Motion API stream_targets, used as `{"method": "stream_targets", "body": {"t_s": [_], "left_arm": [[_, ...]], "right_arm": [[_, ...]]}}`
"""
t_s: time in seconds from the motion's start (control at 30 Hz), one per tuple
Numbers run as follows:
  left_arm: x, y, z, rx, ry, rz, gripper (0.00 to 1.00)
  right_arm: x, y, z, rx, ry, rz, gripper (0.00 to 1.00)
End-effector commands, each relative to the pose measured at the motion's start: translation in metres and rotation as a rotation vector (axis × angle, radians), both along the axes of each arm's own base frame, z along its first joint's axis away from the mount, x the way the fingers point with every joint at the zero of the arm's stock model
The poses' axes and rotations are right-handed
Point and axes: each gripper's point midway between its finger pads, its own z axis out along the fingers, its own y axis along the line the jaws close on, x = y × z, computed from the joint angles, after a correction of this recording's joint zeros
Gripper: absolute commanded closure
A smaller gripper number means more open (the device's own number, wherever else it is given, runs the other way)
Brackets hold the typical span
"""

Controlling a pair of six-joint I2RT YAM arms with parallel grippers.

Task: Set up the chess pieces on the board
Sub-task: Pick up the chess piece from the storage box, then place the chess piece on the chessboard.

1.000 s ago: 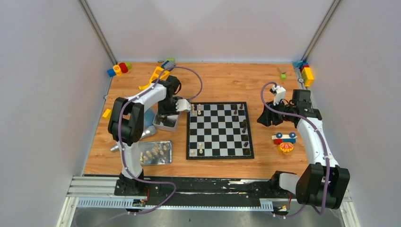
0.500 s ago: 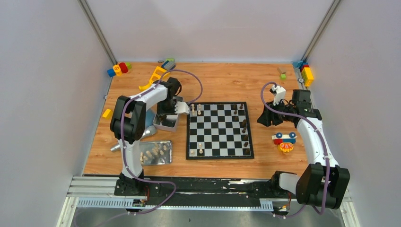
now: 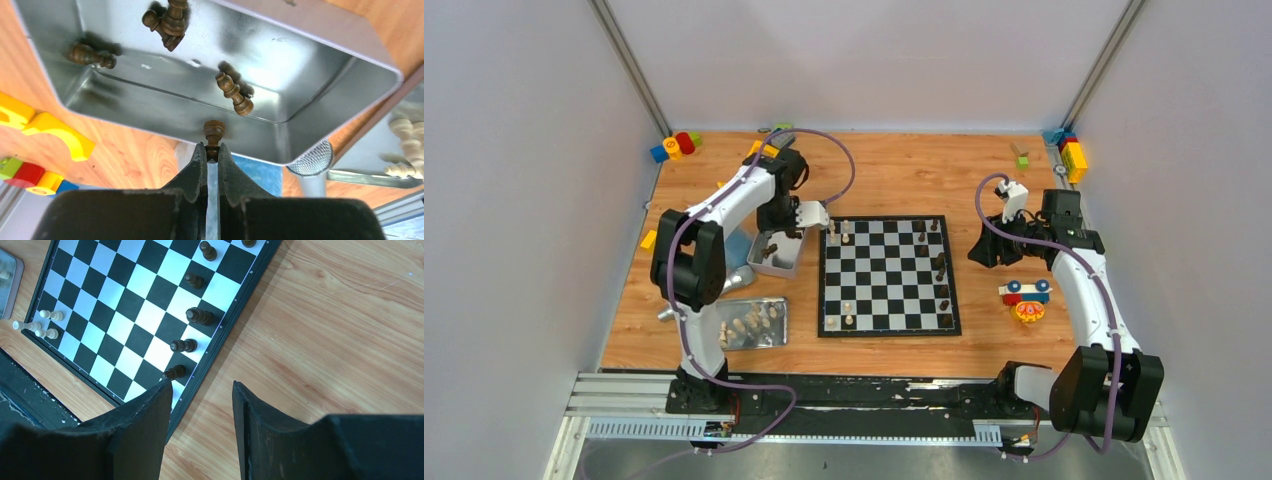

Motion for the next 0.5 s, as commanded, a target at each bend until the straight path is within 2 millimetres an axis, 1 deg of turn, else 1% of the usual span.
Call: {"method": "stream_targets", "body": {"t_s": [0.0,0.07,0.13,0.2,0.23,0.27,0.3,0.33,0.37,0.4,0.43,0.47], "left_arm": [[-0.012,-0.025,0.048,-0.068,-0.063,-0.009,0.97],[-0.015,-0.037,0.058,-0.082,-0.077,-0.01,0.97],[-0.021,-0.053,0.068,-0.101,-0.083,-0.006,0.97],[-0.029,-0.075,0.078,-0.131,-0.086,-0.022,0.97],[-0.035,-0.09,0.079,-0.143,-0.08,-0.051,0.97],[-0.038,-0.102,0.086,-0.165,-0.084,-0.045,0.96],[-0.046,-0.119,0.085,-0.169,-0.075,-0.078,0.96],[-0.049,-0.131,0.091,-0.192,-0.075,-0.074,0.96],[-0.057,-0.149,0.087,-0.195,-0.056,-0.104,0.95],[-0.061,-0.163,0.093,-0.221,-0.053,-0.104,0.95],[-0.067,-0.183,0.092,-0.227,-0.042,-0.135,0.94],[-0.07,-0.193,0.092,-0.235,-0.038,-0.134,0.94]], "right_arm": [[0.004,0.0,0.002,-0.01,-0.032,0.014,0.52],[0.004,0.0,0.003,-0.01,-0.034,0.013,0.52],[0.004,-0.001,0.004,-0.016,-0.038,0.008,0.52],[0.005,-0.003,0.004,-0.028,-0.037,-0.006,0.52],[0.007,-0.006,0.003,-0.038,-0.035,-0.02,0.52],[0.008,-0.009,0.002,-0.05,-0.029,-0.035,0.52],[0.011,-0.013,0.001,-0.066,-0.024,-0.056,0.52],[0.013,-0.017,-0.001,-0.079,-0.016,-0.079,0.52],[0.016,-0.021,-0.003,-0.095,-0.009,-0.102,0.53],[0.018,-0.025,-0.004,-0.105,0.001,-0.124,0.53],[0.02,-0.028,-0.006,-0.11,0.01,-0.14,0.53],[0.022,-0.032,-0.006,-0.113,0.016,-0.158,0.53]]}}
